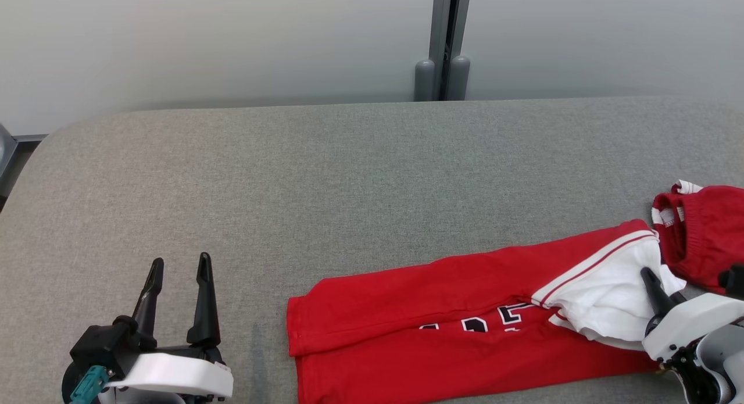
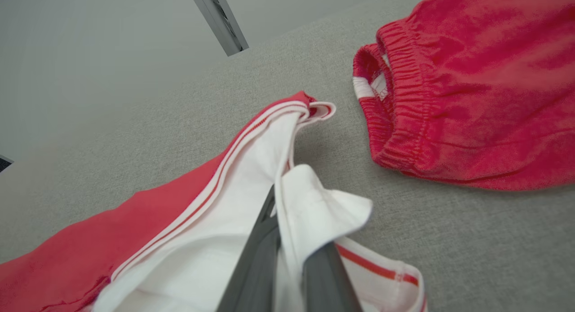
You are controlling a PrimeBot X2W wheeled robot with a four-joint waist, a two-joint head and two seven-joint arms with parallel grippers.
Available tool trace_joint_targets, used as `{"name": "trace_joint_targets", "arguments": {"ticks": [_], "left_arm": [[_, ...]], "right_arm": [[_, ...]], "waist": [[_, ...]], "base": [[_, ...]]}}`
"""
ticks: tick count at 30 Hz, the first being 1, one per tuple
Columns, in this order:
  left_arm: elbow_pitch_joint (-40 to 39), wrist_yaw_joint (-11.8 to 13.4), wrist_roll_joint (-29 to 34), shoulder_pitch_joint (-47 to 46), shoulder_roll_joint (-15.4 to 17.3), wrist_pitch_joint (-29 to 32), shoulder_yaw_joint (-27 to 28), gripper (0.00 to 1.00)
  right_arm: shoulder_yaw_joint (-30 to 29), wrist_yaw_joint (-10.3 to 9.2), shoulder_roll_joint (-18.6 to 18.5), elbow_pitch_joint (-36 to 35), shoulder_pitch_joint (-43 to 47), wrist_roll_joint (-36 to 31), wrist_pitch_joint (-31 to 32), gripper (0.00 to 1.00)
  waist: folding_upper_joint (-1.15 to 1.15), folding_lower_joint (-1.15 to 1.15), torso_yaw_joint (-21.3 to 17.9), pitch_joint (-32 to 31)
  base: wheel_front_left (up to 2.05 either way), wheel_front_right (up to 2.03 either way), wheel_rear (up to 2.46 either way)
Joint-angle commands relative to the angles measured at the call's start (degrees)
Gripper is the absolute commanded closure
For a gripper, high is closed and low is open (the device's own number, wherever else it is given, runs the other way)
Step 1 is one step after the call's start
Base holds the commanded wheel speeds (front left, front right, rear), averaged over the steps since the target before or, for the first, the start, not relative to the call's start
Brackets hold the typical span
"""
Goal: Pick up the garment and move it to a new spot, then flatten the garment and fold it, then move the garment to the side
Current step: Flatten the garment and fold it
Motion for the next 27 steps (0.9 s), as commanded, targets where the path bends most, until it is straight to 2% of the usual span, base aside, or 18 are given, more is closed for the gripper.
{"name": "trace_joint_targets", "arguments": {"ticks": [1,6,11,12,21,24,27], "left_arm": [[0.1,-0.5,0.5,-0.6,0.1,-0.2,0.3,0.0],[0.3,-0.8,0.8,-0.3,-0.4,-0.2,0.6,0.0],[0.5,-1.1,1.1,0.4,-0.9,-0.2,1.2,0.0],[0.7,-1.4,1.1,0.8,-1.1,-0.2,1.4,0.0],[1.4,-1.8,1.6,1.4,-1.9,-0.2,1.5,0.0],[1.8,-2.0,1.7,1.1,-2.1,-0.2,1.3,0.0],[2.1,-2.3,1.7,0.6,-2.4,-0.2,1.0,0.0]], "right_arm": [[-0.1,0.02,-0.6,-0.7,-0.9,0.2,-0.8,1.0],[0.8,0.02,-1.3,-4.5,-1.0,-1.3,-3.0,1.0],[2.1,0.02,-1.4,-11.7,0.6,-4.1,-3.6,1.0],[2.4,0.02,-1.0,-15.3,1.6,-5.6,-2.7,1.0],[6.6,0.02,4.2,-32.9,8.2,-11.6,6.3,1.0],[8.8,0.02,5.6,-35.3,9.0,-12.8,9.4,1.0],[10.3,0.02,7.4,-34.8,8.5,-13.2,11.4,1.0]], "waist": [[0.0,0.0,-0.1,-0.1],[0.0,0.0,-0.2,-0.7],[0.0,0.0,0.5,-1.6],[0.0,0.0,1.0,-2.1],[0.0,0.0,5.4,-3.2],[0.0,0.0,7.2,-3.2],[0.0,0.0,9.1,-3.0]], "base": [[0.0,0.0,0.0],[0.0,0.0,0.0],[0.0,0.0,0.0],[0.0,0.0,0.0],[0.0,0.0,0.0],[0.0,0.0,0.0],[0.0,0.0,0.0]]}}
